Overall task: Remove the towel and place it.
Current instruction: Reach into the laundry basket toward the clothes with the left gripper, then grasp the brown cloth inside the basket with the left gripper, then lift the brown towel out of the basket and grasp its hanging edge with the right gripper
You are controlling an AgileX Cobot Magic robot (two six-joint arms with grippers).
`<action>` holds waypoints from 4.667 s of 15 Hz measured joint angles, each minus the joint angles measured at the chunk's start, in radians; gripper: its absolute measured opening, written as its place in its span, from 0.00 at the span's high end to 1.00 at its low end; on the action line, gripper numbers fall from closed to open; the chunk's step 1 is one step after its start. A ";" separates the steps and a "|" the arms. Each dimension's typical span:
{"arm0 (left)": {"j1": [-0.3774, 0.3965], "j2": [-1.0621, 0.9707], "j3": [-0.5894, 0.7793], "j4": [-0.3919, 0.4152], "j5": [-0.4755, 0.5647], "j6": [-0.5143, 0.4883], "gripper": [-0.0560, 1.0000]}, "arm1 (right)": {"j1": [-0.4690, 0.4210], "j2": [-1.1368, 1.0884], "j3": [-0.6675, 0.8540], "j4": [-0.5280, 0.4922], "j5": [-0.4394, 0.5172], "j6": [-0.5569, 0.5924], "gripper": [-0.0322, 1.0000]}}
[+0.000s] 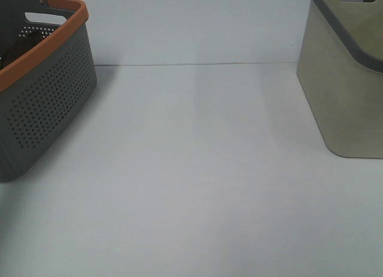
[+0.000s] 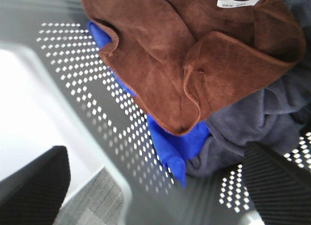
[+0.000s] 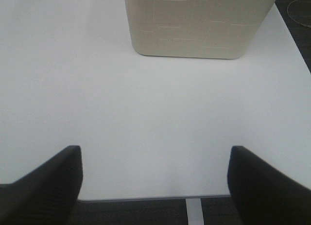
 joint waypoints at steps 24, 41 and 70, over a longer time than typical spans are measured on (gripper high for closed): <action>0.000 0.328 -0.009 -0.110 -0.103 0.161 0.30 | 0.000 0.000 0.000 0.000 0.000 0.000 0.19; 0.000 0.328 -0.009 -0.071 -0.100 0.118 0.95 | 0.000 0.000 0.000 0.000 0.000 0.000 0.19; 0.000 -0.192 -0.328 -0.339 0.045 -0.210 0.95 | 0.000 0.000 0.000 0.000 0.000 0.000 0.19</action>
